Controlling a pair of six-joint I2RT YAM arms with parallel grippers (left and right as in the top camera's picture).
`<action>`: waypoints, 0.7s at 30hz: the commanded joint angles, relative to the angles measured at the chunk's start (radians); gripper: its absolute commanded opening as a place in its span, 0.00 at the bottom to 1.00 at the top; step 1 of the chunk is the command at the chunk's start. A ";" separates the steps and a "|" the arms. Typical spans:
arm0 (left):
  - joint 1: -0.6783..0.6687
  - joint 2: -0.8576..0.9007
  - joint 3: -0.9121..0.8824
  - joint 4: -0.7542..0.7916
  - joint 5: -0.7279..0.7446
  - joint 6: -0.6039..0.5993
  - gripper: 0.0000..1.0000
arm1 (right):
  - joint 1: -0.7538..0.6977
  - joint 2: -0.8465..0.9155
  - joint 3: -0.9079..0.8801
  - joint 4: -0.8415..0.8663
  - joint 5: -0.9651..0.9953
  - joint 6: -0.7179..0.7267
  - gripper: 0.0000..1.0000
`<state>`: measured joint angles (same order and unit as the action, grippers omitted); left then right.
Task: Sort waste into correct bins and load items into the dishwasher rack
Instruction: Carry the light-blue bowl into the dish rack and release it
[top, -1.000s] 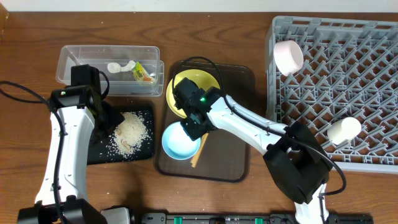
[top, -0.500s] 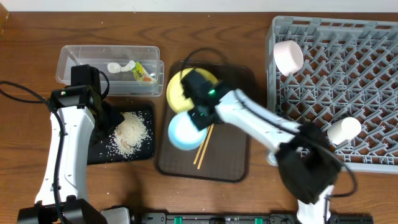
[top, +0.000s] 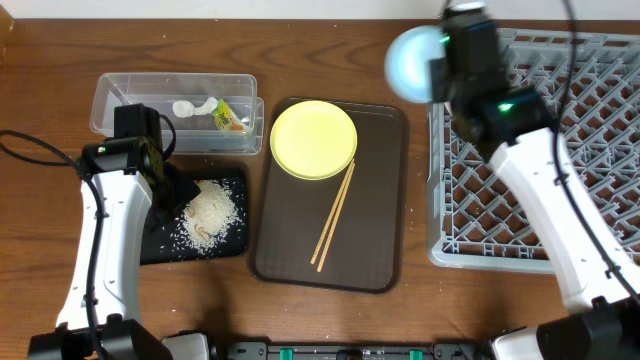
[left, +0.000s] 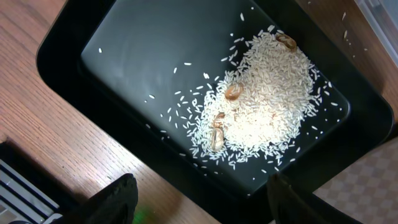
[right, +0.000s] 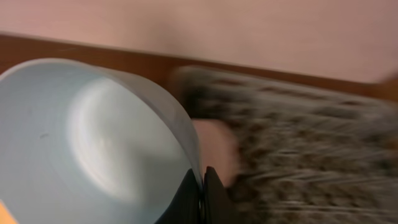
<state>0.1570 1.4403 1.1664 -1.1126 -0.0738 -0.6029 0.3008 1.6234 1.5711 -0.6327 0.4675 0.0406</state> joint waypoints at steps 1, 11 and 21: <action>0.005 -0.003 0.009 -0.004 0.003 -0.009 0.70 | -0.088 0.014 0.003 0.052 0.238 -0.151 0.01; 0.005 -0.003 0.009 -0.003 0.003 -0.009 0.70 | -0.303 0.150 0.003 0.219 0.397 -0.369 0.01; 0.005 -0.003 0.009 -0.004 0.003 -0.009 0.70 | -0.348 0.315 0.003 0.264 0.430 -0.367 0.01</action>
<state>0.1570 1.4403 1.1664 -1.1118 -0.0734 -0.6029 -0.0444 1.9221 1.5707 -0.3832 0.8539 -0.3099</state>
